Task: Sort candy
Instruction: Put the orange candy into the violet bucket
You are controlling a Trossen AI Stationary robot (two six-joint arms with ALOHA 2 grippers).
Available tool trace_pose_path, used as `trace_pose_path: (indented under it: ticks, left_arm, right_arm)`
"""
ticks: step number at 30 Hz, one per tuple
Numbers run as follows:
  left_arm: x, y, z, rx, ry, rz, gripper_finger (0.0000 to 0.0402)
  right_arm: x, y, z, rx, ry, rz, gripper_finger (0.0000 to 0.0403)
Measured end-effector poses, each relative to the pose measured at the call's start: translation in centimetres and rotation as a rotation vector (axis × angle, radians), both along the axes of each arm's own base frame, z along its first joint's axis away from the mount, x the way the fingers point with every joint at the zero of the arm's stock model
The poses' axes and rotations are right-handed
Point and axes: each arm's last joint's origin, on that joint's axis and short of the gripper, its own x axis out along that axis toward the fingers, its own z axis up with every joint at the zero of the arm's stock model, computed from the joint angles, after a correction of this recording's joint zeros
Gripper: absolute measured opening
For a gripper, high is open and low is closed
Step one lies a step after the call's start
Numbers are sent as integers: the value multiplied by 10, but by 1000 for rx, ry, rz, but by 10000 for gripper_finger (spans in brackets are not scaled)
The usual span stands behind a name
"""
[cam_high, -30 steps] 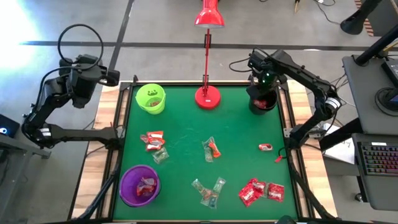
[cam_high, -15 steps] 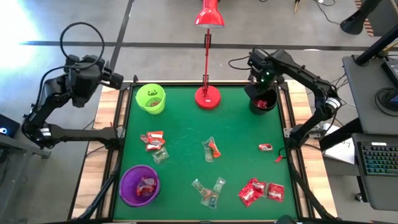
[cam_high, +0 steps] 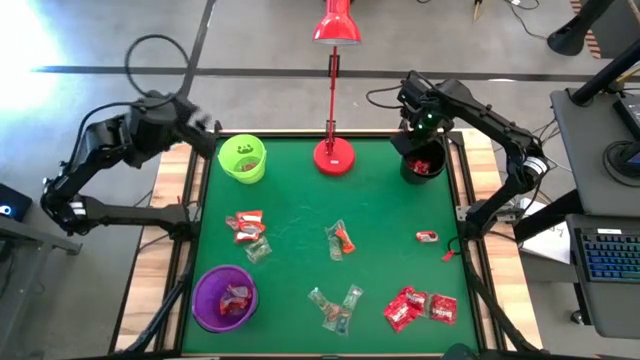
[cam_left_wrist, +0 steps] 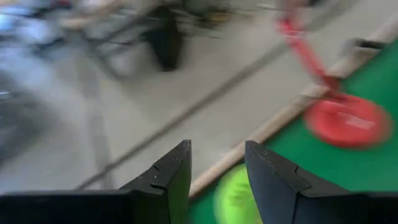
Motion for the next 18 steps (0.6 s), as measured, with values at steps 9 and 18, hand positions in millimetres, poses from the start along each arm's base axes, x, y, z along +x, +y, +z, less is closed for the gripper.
trace_pose_path:
  ticks: [9,18]
  left_arm:
    - [31,4,-17,-237,73,-282,118]
    - [53,6,-42,-429,132,-467,115]
  right_arm:
    - [0,-1,0,-6,-5,0,130]
    - [1,-1,0,-3,-13,-54,132]
